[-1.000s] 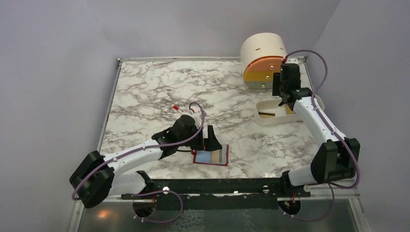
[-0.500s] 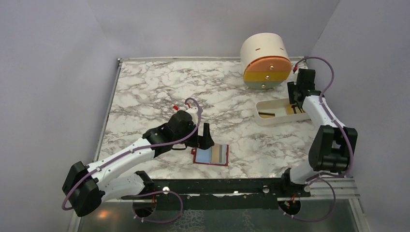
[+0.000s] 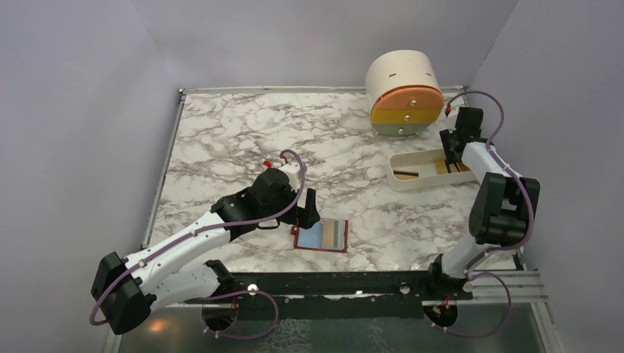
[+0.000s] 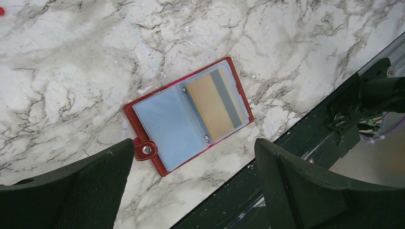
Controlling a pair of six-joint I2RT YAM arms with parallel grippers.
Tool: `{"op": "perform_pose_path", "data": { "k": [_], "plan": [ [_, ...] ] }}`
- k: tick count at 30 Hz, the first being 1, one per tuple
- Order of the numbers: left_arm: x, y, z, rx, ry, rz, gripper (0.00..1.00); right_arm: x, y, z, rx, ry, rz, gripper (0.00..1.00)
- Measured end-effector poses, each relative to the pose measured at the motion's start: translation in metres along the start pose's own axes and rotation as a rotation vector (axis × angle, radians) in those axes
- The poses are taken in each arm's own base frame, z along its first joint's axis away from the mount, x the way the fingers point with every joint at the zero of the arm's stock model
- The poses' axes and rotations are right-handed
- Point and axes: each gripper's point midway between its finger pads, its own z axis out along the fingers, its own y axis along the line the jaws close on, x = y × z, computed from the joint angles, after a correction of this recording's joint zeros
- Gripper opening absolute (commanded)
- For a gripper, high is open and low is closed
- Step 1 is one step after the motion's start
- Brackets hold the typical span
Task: Put the credit cards into the card holder
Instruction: Pick up the credit card from the storage box.
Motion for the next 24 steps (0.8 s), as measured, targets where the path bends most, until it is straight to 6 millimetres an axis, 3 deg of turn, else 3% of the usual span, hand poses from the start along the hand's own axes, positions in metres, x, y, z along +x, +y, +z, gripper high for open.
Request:
{"op": "perform_pose_path", "data": {
  "k": [11,24],
  "plan": [
    [0.0,0.014,-0.004,-0.061,-0.013,0.047,0.99,0.024,0.011,0.039,0.005,0.099,-0.081,0.49],
    [-0.002,0.018,-0.004,-0.08,-0.022,0.076,0.99,0.018,-0.01,0.046,0.123,0.078,-0.112,0.37]
  ]
}}
